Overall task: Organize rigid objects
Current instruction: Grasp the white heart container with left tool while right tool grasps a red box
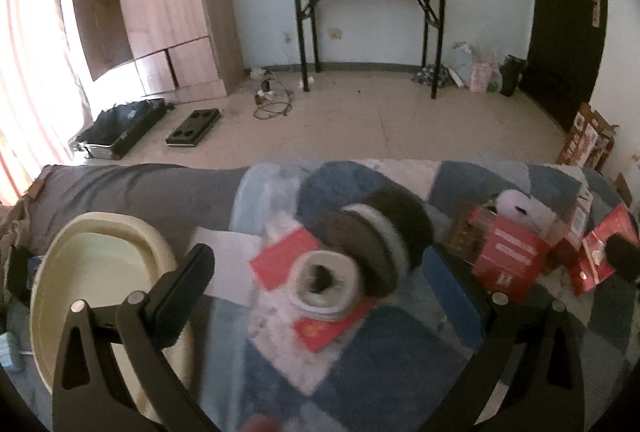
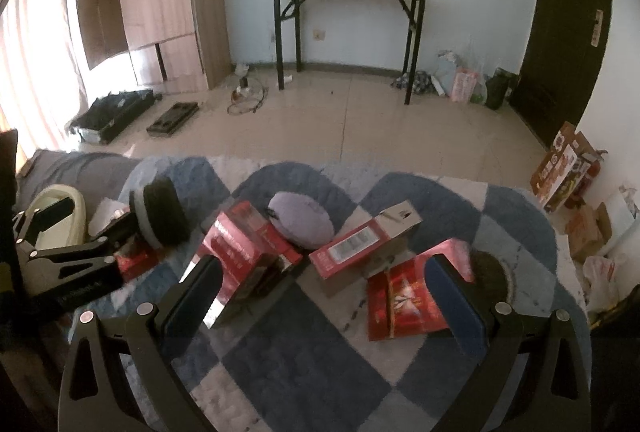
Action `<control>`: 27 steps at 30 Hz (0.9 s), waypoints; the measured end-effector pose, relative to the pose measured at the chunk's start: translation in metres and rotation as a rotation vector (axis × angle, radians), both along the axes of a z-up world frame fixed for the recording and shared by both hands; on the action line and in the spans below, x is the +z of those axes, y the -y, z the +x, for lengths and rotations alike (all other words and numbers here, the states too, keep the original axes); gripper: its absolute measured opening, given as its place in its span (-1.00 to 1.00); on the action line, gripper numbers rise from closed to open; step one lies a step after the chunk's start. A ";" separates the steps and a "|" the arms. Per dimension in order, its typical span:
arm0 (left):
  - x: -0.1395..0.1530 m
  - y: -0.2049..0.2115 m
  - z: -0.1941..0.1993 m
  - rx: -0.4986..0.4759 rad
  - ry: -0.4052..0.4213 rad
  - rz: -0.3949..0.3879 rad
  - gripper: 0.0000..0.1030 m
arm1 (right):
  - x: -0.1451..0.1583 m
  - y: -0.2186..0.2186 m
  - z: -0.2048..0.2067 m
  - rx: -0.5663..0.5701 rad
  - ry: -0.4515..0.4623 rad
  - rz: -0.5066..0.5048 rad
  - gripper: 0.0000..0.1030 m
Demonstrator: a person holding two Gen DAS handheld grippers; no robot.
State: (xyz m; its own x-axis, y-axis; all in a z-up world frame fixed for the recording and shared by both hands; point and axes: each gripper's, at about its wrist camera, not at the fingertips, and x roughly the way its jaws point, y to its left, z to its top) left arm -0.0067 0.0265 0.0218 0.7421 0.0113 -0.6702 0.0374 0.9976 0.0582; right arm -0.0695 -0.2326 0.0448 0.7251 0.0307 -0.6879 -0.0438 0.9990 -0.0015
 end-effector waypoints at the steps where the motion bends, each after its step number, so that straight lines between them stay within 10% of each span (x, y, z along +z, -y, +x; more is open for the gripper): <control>1: 0.003 -0.008 -0.001 0.010 0.008 -0.015 1.00 | 0.003 0.004 -0.003 -0.009 0.010 0.006 0.99; 8: -0.001 -0.039 0.004 0.068 0.014 -0.182 1.00 | 0.013 0.033 -0.020 -0.071 0.057 0.047 0.99; 27: -0.022 -0.014 0.007 -0.082 0.010 -0.029 1.00 | -0.018 0.075 0.012 -0.132 -0.082 0.107 0.99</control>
State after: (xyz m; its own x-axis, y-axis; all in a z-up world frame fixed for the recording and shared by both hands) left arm 0.0006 0.0404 -0.0004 0.7467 -0.0696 -0.6616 0.1190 0.9924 0.0299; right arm -0.0571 -0.3077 0.0266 0.6690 0.0150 -0.7431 0.0921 0.9904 0.1029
